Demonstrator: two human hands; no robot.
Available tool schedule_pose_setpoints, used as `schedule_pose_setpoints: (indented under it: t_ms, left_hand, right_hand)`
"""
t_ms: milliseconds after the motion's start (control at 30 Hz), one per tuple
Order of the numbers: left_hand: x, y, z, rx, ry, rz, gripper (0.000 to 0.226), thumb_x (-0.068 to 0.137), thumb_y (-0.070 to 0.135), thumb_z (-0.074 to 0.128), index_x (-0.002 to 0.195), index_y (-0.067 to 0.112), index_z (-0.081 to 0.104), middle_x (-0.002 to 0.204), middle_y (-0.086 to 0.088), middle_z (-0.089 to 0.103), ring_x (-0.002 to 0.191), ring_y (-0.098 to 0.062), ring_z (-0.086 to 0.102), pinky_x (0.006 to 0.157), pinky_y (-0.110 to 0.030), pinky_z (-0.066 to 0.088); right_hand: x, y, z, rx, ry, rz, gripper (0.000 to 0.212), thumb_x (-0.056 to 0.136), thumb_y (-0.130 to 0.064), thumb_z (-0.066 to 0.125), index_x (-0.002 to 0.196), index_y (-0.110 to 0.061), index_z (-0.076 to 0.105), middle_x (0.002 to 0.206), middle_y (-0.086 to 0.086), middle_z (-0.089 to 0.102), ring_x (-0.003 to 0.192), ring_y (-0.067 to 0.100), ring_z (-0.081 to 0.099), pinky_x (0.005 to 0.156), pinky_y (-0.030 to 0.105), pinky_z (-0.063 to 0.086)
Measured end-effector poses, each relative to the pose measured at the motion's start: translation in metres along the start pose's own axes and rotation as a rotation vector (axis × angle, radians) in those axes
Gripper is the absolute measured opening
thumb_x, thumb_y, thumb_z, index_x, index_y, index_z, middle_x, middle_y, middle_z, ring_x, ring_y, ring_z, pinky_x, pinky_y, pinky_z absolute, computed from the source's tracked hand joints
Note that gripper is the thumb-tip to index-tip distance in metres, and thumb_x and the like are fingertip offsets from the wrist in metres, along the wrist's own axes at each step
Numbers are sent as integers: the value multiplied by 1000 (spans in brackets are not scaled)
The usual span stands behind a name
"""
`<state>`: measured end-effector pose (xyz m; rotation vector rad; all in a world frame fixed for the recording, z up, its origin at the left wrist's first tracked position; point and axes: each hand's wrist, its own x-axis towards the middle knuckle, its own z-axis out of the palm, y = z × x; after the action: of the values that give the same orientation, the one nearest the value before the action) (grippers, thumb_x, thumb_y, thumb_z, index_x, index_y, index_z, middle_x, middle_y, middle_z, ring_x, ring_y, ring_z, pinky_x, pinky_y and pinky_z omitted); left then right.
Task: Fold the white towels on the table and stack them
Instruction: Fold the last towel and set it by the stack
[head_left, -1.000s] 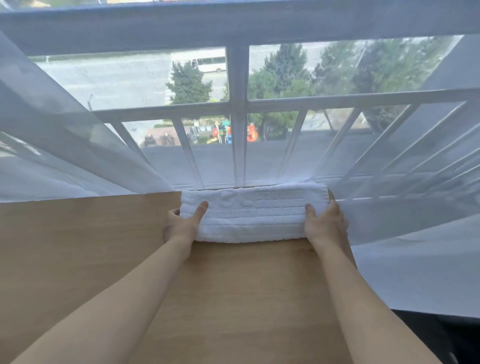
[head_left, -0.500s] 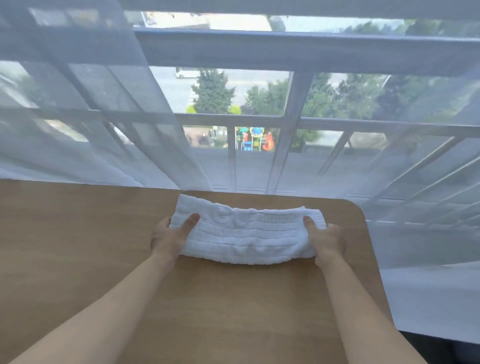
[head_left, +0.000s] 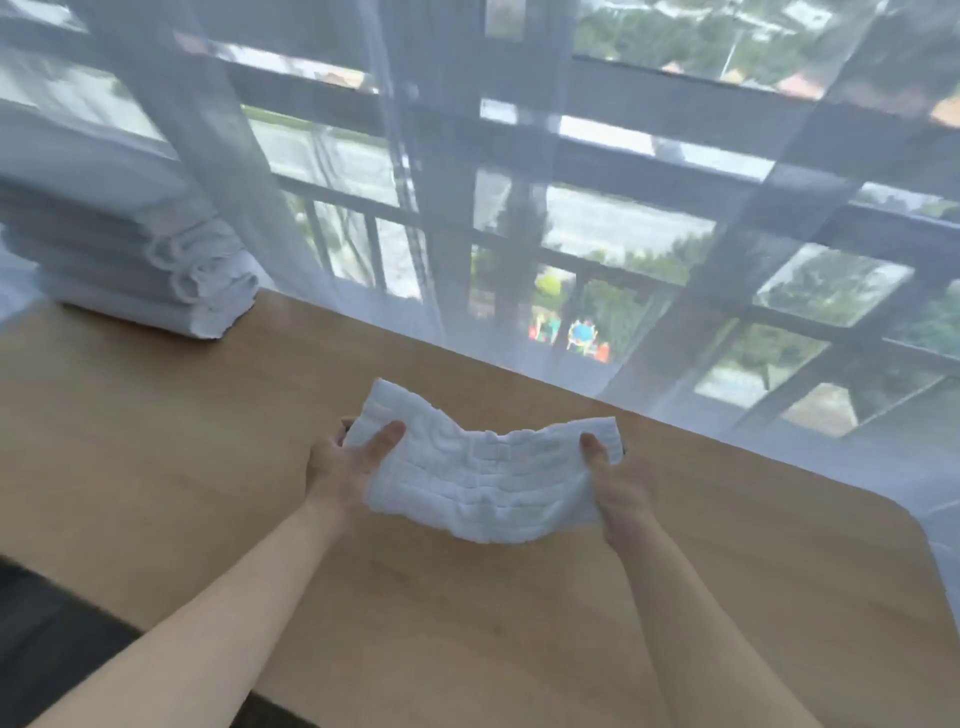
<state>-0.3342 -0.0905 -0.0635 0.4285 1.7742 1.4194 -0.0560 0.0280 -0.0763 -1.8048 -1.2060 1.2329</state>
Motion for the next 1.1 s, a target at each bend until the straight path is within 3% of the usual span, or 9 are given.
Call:
schedule_pose_setpoints:
  t_ms: [100,200,333,400,533,700,867,933,1100]
  left_hand:
    - [5,15,-78,-45,63,42,69,51,58,89,101,14,71,88,1,78,78,-21,76,61,-35,60]
    - [16,34,-154,-113,146,73,63,54,62,88,93,16,71,80,6,77,76,-19,76,57,-33,58]
    - [39,64,-232,-163,218,97,58,57,65,86,90,19,72,87,2,78,80,-22,76,73,-46,64]
    - [53,82,-260,-176,252,146,60,57,67,85,91,19,71,89,0,77,81,-22,76,72,-45,64]
    - [86,121,-305,-170,314,262,59,60,69,81,84,17,69,78,5,75,75,-19,74,57,-32,58]
    - [148,187,-349,-156,293,360,46,61,67,79,63,23,65,69,4,69,67,-19,69,68,-41,57]
    - [221,264,-379,-142,258,413,54,60,72,80,86,24,78,91,-2,78,86,-24,76,78,-46,62]
    - [247,289,-388,-140,249,437,48,60,72,79,80,28,79,89,1,78,88,-23,75,77,-43,62]
    - [294,325,-404,-184,209,411,51,64,65,82,86,19,79,99,-11,77,94,-32,74,87,-58,58]
  right_hand:
    - [-48,-34,68,-57,-20,-121,35,93,-47,64,105,-14,65,98,2,70,91,25,68,76,35,54]
    - [-89,-71,132,-42,-68,-200,32,95,-45,63,106,-15,66,100,2,71,93,25,68,82,40,55]
    - [-128,-120,208,-60,-119,-299,29,93,-50,62,94,-22,65,92,-3,70,85,21,67,71,36,53]
    - [-143,-145,242,-67,-122,-352,30,90,-54,63,82,-25,59,81,-5,67,75,18,66,62,32,49]
    - [-159,-202,298,-30,-81,-432,44,71,-67,60,76,-24,55,73,-10,60,70,7,58,55,27,38]
    - [-149,-276,361,66,-61,-552,46,70,-65,68,73,-20,57,72,-4,61,71,18,60,61,35,47]
    - [-126,-343,412,206,17,-601,45,73,-59,71,71,-18,55,65,-4,56,60,12,54,55,31,42]
    - [-120,-365,431,252,47,-596,46,73,-59,71,73,-16,56,66,-3,56,60,15,54,55,31,43]
    - [-116,-409,473,308,68,-592,45,77,-56,72,73,-14,56,67,-3,57,64,21,57,61,34,48]
